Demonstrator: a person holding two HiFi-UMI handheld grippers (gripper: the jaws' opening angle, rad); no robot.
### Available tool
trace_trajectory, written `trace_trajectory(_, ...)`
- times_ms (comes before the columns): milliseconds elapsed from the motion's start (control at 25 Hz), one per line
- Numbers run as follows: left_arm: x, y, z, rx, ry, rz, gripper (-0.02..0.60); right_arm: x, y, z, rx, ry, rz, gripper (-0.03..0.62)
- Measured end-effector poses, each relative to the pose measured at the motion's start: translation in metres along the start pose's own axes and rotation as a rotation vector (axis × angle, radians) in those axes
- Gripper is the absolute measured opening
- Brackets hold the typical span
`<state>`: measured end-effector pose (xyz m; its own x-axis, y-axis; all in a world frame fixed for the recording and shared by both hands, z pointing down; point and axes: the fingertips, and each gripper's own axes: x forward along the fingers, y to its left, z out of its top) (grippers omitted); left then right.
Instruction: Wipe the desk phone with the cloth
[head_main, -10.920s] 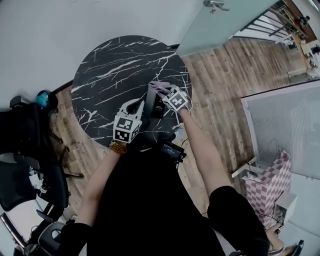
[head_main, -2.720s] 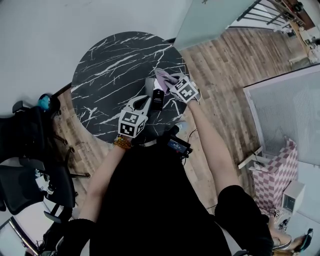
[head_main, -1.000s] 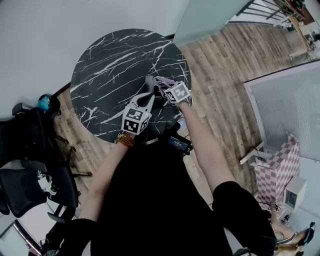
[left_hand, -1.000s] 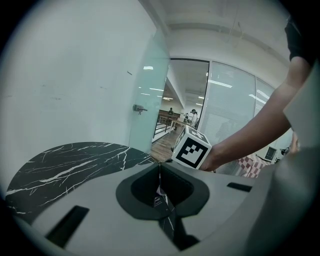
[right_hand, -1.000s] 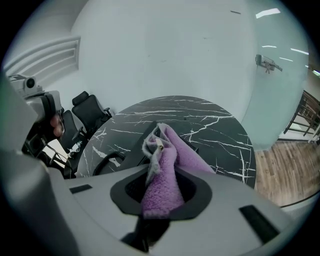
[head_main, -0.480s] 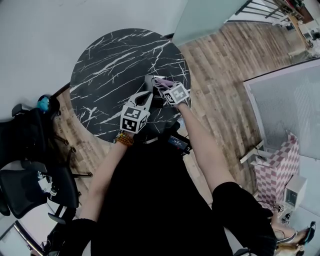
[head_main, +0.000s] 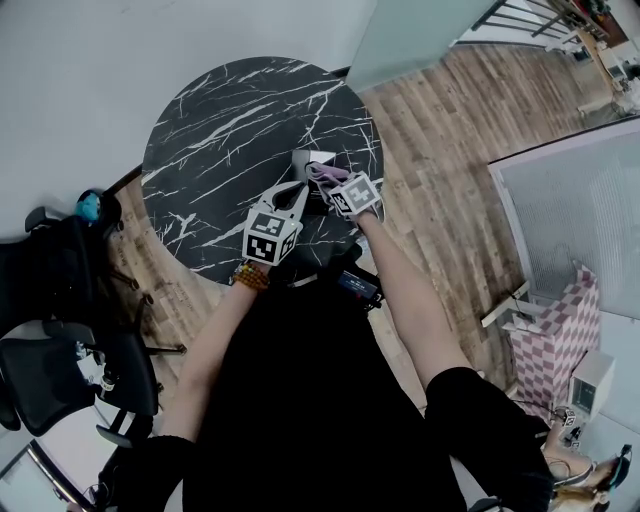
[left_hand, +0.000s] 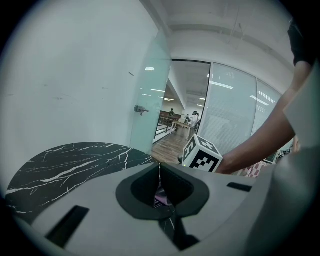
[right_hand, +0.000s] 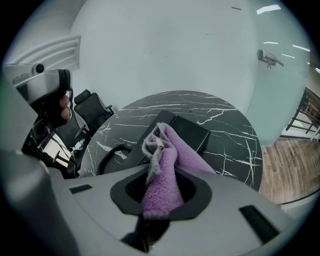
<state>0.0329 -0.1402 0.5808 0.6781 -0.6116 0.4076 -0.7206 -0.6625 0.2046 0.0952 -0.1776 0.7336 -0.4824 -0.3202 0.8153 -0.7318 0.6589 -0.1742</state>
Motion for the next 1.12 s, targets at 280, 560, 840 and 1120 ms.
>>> trace_trajectory(280, -0.001, 0.003, -0.001, -0.005, -0.005, 0.002, 0.020, 0.004, 0.011, -0.011, -0.022, 0.022, 0.012, 0.077)
trace_trajectory(560, -0.001, 0.003, 0.000, -0.011, -0.006, 0.002, 0.020, 0.005, 0.018, -0.020, -0.025, 0.039, 0.021, 0.077)
trace_trajectory(840, -0.001, 0.001, -0.001, -0.004, -0.002, -0.001, 0.020, 0.004, 0.023, -0.025, -0.031, 0.050, 0.027, 0.077)
trace_trajectory(1120, -0.001, 0.002, -0.001, -0.005, -0.003, 0.001, 0.020, 0.006, 0.028, -0.031, -0.031, 0.057, 0.030, 0.077)
